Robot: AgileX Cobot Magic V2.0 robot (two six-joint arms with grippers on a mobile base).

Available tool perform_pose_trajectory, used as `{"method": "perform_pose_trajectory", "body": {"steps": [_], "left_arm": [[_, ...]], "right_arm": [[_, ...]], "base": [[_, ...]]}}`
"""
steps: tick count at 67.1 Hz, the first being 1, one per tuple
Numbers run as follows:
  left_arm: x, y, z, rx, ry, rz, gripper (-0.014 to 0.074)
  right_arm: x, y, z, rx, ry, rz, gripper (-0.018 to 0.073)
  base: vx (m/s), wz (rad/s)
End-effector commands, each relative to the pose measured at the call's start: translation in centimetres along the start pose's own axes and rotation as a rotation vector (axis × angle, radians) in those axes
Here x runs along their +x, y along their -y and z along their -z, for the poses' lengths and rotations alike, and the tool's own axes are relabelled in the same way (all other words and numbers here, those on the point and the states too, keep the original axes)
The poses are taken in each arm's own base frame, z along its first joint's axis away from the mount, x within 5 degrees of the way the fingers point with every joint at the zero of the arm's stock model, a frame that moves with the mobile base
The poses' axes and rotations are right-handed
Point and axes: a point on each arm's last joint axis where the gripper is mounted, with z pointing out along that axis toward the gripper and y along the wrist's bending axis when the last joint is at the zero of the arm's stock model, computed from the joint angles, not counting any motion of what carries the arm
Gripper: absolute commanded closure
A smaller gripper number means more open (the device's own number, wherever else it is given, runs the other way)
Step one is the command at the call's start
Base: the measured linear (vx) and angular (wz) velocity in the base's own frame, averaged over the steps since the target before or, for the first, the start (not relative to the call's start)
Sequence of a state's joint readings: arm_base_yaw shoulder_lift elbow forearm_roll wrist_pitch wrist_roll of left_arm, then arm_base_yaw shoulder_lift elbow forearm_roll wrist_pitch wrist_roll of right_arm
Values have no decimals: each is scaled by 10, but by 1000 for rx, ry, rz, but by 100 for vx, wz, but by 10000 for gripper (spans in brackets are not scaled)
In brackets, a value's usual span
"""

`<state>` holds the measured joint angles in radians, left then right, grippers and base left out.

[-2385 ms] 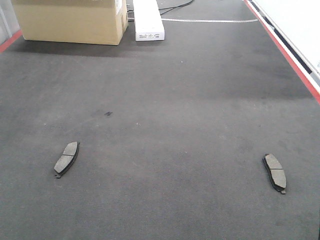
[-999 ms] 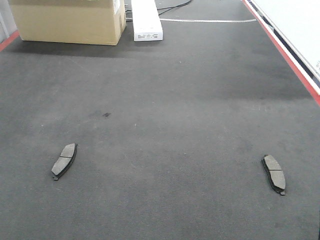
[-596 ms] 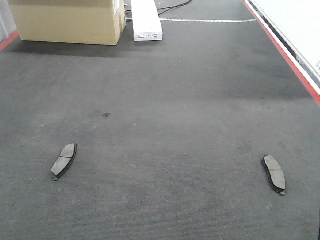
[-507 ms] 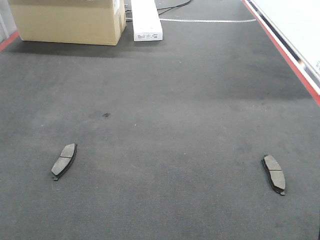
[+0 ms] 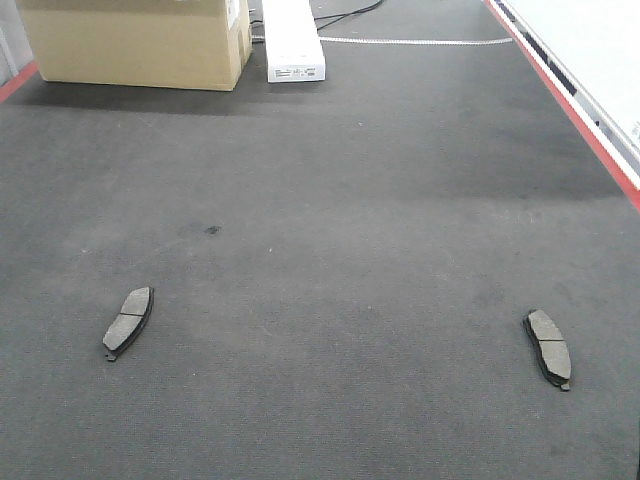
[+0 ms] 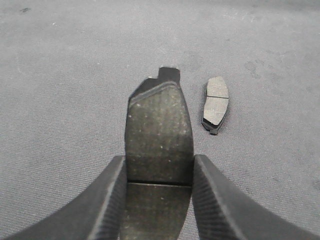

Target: Move and align brake pads A on conveyor

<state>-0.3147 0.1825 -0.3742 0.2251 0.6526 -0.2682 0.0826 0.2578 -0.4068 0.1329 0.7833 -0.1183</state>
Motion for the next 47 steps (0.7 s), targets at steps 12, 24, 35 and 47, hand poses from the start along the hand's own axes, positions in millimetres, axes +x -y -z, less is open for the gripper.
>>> {"method": "perform_pose_trajectory", "body": {"steps": [12, 24, 35, 47], "left_arm": [[-16, 2, 4, 22, 105, -4, 603], [-16, 2, 4, 18, 108, -10, 603], [-16, 2, 4, 19, 110, -10, 603], [-20, 3, 5, 32, 142, 0, 603]], "right_arm": [[-16, 1, 5, 10, 108, 8, 564], [-16, 1, 5, 10, 108, 8, 564], [-16, 1, 5, 10, 108, 8, 564], [-16, 1, 5, 10, 108, 8, 564]], "base": [[0, 0], [0, 0], [0, 0], [0, 0]]}}
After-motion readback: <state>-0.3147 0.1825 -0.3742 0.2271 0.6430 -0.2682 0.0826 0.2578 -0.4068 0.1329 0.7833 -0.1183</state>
